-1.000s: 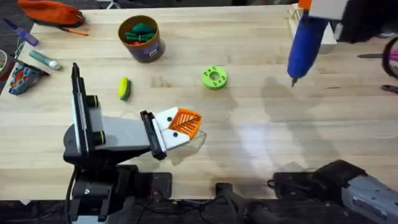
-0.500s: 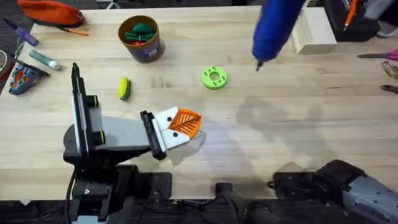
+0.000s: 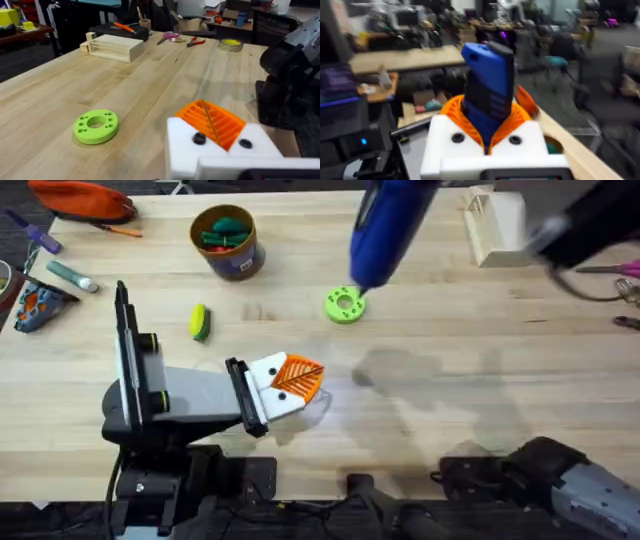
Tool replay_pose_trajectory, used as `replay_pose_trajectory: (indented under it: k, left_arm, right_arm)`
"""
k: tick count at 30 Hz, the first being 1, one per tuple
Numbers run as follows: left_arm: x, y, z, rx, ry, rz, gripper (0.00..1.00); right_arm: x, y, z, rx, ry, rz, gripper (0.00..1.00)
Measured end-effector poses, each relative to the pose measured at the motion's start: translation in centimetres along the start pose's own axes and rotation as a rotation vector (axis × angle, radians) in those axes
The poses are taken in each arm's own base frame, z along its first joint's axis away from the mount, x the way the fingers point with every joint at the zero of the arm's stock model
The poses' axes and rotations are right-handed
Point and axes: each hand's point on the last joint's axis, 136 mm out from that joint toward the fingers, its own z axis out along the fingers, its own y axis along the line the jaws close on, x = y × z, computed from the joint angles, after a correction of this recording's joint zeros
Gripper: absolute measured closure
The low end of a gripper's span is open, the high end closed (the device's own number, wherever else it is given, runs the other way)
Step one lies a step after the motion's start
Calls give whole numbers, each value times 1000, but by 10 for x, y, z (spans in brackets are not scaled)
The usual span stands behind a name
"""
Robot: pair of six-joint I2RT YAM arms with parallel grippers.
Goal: Pick up the gripper from the table and insert it into the empty holder that is missing its gripper. Then pick up a screw, insert it into the mounting hole, and use the screwdriver to tighten it. Finally, clean up the table by picking up the vegetable and placing it into the bucket.
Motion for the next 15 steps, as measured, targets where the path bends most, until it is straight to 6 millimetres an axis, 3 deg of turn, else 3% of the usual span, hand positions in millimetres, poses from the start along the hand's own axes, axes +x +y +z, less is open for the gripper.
replay_pose_trajectory:
  k: [6, 15]
  left_arm:
    - [0, 0, 0, 0, 0, 0, 985]
    - [0, 0, 0, 0, 0, 0, 985]
  right_arm:
    - [37, 4, 15, -143, 14, 44, 978]
    - [54, 4, 39, -336, -31, 41, 978]
